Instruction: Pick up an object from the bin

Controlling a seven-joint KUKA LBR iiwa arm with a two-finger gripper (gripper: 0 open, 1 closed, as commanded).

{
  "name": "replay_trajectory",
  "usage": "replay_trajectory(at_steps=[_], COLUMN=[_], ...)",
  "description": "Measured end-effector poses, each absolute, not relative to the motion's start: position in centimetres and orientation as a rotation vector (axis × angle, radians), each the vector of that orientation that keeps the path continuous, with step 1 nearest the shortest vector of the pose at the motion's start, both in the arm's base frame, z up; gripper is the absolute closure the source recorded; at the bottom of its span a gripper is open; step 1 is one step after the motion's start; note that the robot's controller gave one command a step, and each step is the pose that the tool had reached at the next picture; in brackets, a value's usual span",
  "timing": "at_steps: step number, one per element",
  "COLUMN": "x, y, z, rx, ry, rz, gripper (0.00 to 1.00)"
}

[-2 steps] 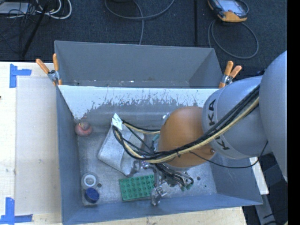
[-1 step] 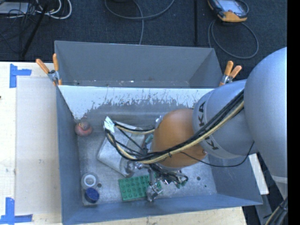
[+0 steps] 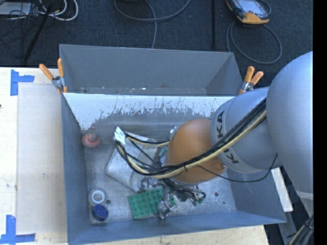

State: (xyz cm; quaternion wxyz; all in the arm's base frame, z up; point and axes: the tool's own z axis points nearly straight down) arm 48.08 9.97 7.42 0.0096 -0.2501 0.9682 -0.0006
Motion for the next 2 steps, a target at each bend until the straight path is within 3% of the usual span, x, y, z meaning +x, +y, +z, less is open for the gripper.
replay_trajectory(at_steps=[1, 2], x=[49.4, 50.2], y=[11.1, 11.3], z=[18.1, 23.4], rx=[-0.904, -0.962], ry=[3.001, 2.985], rz=[0.000, 0.000], gripper=[1.00, 1.00])
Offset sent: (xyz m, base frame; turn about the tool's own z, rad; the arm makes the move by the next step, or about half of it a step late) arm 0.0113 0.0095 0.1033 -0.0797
